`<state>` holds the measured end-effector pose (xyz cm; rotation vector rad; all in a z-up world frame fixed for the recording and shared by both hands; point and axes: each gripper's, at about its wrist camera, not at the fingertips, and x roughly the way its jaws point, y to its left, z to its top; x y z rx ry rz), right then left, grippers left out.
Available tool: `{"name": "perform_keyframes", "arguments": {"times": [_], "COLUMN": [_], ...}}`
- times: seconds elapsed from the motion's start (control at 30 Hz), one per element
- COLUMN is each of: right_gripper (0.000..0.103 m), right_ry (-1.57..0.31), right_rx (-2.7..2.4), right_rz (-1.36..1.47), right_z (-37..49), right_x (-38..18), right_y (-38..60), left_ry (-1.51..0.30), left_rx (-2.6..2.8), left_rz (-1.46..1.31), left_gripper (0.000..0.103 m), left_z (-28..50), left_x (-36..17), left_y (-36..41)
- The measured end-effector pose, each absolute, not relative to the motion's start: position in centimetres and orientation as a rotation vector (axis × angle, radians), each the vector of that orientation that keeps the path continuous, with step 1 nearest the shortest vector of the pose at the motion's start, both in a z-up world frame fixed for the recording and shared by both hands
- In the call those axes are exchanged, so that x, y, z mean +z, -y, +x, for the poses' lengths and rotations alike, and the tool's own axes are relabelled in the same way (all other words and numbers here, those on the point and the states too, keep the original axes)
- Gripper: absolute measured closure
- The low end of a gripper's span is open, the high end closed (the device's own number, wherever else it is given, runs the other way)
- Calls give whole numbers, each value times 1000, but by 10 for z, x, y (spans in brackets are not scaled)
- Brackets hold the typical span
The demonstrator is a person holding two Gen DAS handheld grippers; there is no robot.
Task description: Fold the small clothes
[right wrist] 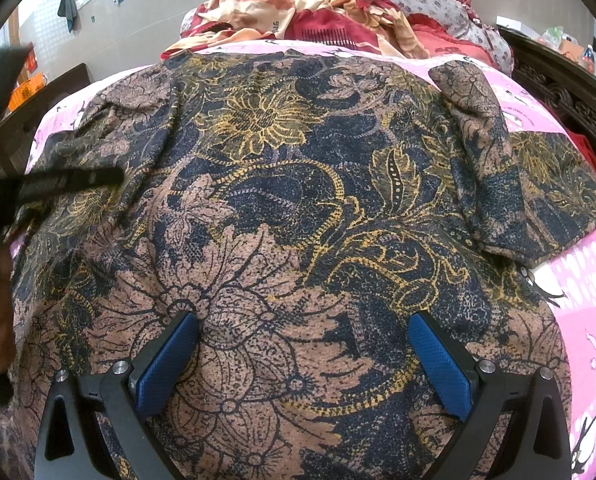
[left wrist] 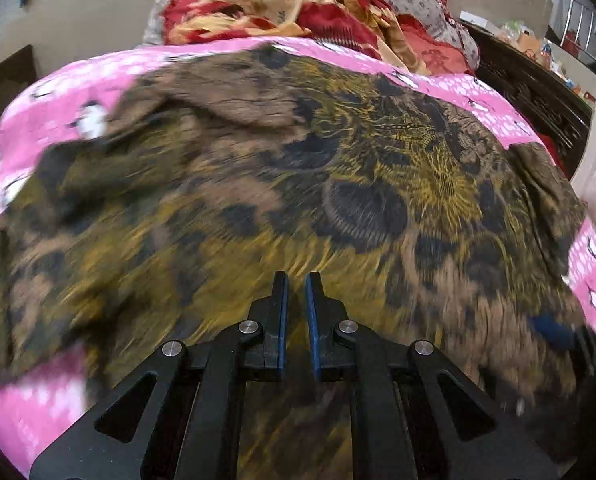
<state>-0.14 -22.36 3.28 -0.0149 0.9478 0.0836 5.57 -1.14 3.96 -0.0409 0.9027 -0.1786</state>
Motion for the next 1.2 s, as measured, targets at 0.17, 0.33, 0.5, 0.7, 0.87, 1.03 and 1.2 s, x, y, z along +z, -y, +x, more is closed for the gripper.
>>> {"name": "perform_keyframes", "arguments": {"times": [0.17, 0.33, 0.5, 0.7, 0.87, 1.03, 1.2], "right_gripper": [0, 0, 5, 18, 26, 52, 60], "right_ry": [-974, -954, -969, -782, -786, -968, -1057], "right_rx": [87, 84, 52, 475, 952, 1087, 1132], "right_rz": [-24, -22, -14, -10, 120, 269, 222], "right_z": [3, 2, 0, 1, 34, 85, 93], "right_x": [34, 33, 38, 119, 122, 65, 24], "right_y": [220, 218, 216, 107, -5, -82, -120], "left_ry": [-841, -812, -771, -739, -707, -673, -660], "left_rx": [-64, 130, 208, 181, 236, 216, 206], "left_rz": [-135, -274, -330, -339, -380, -426, -439], "left_gripper": [93, 61, 61, 61, 60, 60, 59], "left_z": [-1, -41, -67, -73, -91, -94, -93], "left_x": [60, 63, 66, 43, 14, 8, 6], "left_y": [-62, -152, -192, -158, -166, -173, -173]}}
